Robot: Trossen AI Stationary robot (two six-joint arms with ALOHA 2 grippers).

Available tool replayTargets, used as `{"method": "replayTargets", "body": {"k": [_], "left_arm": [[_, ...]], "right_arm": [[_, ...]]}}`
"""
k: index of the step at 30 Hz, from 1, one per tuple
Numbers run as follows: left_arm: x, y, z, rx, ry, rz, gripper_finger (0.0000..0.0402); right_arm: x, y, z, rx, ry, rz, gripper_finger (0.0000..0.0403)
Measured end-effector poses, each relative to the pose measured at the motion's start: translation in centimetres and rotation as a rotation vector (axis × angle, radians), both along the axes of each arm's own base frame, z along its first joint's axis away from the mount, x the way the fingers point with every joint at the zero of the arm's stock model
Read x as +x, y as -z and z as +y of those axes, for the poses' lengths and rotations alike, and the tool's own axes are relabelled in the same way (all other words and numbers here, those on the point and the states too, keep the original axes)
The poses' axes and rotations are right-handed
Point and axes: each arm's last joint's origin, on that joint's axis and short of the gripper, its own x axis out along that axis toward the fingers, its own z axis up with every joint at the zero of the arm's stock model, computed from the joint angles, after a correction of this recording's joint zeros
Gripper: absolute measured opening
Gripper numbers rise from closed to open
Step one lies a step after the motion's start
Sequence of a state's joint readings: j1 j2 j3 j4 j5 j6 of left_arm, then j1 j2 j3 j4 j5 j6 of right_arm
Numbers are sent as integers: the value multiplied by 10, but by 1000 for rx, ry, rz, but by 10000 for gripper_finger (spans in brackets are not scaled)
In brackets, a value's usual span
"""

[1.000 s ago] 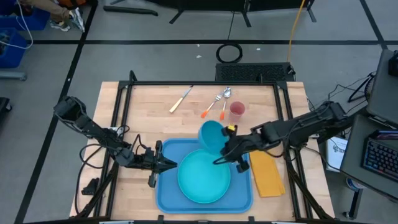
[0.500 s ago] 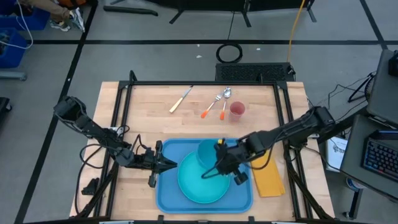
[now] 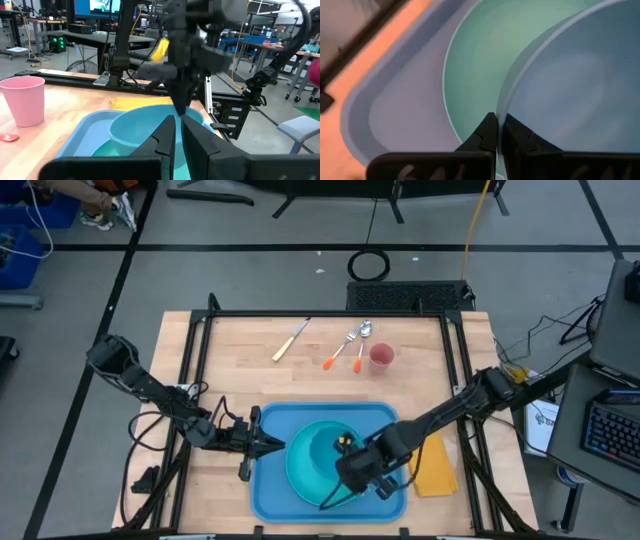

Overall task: Set up tray
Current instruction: Put the blue bowl on the light blue plate

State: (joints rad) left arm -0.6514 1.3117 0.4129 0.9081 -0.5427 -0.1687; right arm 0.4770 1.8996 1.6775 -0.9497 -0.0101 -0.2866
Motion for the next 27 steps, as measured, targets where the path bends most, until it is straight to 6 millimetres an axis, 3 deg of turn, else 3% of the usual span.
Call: {"method": "replayTargets", "body": {"k": [7,15,27], "left_arm": [[0,2,0,0,0,14,33],[0,2,0,-1,-2,20,33],[0,2,0,1,-9,20,33]], "right_arm": [[7,23,6,-112,-22,63,0],[7,22,7,-112,-65,45,0],[3,21,25,-109,-179,-12,0]]}}
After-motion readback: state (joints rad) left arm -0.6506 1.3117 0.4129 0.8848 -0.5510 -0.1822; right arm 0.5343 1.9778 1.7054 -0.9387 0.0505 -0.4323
